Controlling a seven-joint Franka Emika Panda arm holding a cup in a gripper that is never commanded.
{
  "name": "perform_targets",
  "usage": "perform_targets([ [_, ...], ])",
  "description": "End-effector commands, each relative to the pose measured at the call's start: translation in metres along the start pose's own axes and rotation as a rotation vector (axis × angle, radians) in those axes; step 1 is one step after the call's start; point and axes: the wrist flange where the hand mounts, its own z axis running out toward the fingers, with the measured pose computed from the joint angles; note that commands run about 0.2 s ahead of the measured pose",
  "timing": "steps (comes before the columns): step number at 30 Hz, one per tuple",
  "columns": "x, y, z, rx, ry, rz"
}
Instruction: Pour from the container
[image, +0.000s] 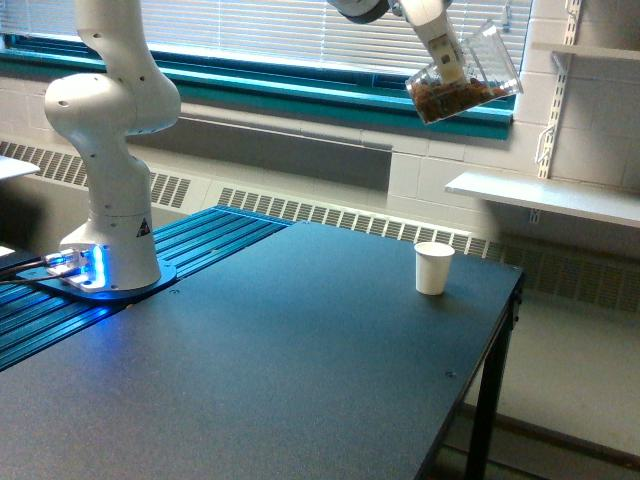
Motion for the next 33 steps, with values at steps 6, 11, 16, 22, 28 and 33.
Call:
perform_targets([
  [6, 0.0, -0.007, 0.0, -0.002, 0.008, -0.005],
  [11, -0.002, -0.011, 0.002, -0.007, 0.009, -0.01],
  [16, -0.008, -0.018, 0.005, -0.013, 0.011, -0.022],
  [22, -0.024, -0.031, 0.006, -0.015, 0.013, -0.049],
  [28, -0.042, -0.042, 0.006, -0.016, 0.015, -0.068],
  [33, -0.062, -0.052, 0.005, -0.013, 0.013, -0.086],
])
